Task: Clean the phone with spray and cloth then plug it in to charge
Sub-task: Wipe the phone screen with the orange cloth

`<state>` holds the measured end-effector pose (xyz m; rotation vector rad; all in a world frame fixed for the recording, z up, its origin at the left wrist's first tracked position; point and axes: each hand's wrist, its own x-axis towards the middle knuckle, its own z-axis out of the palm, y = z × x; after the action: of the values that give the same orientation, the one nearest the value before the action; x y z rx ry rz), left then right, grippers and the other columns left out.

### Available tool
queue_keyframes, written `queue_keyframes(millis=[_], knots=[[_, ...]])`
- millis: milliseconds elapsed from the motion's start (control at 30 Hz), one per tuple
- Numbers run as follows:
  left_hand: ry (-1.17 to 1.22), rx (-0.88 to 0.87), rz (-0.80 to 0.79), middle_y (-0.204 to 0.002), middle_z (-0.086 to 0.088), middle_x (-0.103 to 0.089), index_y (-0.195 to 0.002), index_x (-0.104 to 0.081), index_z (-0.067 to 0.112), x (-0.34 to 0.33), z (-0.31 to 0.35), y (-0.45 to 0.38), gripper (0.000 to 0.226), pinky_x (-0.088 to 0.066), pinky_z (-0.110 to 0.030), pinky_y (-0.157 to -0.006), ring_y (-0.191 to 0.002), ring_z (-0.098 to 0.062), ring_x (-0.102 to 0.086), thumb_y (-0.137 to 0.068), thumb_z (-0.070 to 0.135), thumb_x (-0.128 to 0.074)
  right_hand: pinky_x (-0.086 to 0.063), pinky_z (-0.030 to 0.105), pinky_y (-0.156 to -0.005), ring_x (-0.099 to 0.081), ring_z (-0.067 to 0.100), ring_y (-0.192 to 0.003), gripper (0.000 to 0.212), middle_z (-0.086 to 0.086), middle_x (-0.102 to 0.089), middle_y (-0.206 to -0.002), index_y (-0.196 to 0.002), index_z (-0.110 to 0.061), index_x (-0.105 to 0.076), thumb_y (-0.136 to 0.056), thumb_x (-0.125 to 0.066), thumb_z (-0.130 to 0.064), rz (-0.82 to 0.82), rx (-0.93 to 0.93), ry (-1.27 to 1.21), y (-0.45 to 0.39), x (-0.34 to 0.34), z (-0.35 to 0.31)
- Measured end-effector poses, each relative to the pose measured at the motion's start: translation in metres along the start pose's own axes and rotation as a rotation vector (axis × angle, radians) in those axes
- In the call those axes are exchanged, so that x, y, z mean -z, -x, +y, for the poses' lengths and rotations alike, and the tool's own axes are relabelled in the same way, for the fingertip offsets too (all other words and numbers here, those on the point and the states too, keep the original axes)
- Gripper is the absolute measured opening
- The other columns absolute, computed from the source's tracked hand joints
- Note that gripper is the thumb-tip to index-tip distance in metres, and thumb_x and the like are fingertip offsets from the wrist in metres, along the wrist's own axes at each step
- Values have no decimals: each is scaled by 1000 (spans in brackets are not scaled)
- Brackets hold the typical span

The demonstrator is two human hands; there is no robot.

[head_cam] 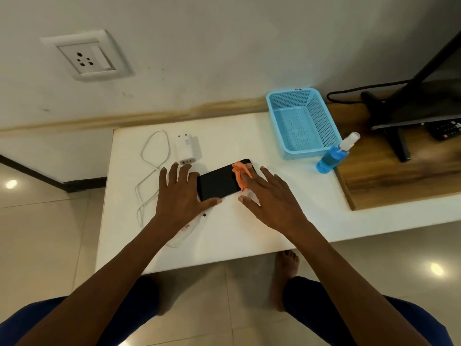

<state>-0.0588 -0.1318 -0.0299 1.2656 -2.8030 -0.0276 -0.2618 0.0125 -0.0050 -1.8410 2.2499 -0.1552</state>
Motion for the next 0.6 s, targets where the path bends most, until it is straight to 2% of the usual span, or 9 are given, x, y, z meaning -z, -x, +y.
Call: queue_keyframes(millis=[133, 333, 600], knots=[[42, -37, -69, -152, -11, -41, -134, -53, 17, 0, -10, 4, 91, -12, -54, -119, -145, -36, -28, -73, 84, -52, -28, 51, -118, -23, 29, -150, 68, -4, -23, -164, -157, -28, -19, -99, -22, -64, -16, 17, 44, -13, -6, -15], [93, -69, -75, -150, -16, -44, -133, -55, 12, -1, -14, 4, 89, -22, -55, -117, -141, -40, -34, -74, 79, -57, -17, 58, -120, -11, 34, -153, 78, -1, -8, -167, -159, -29, -8, -94, -2, -72, -86, -21, 170, -23, -21, -26], [121, -46, -98, -148, -14, -45, -132, -55, 12, -1, -14, 3, 87, -21, -54, -117, -142, -39, -33, -74, 78, -59, -12, 61, -120, -4, 34, -153, 91, 0, 1, -167, -159, -28, -1, -85, 7, -81, -85, -51, 195, -29, -29, -33]])
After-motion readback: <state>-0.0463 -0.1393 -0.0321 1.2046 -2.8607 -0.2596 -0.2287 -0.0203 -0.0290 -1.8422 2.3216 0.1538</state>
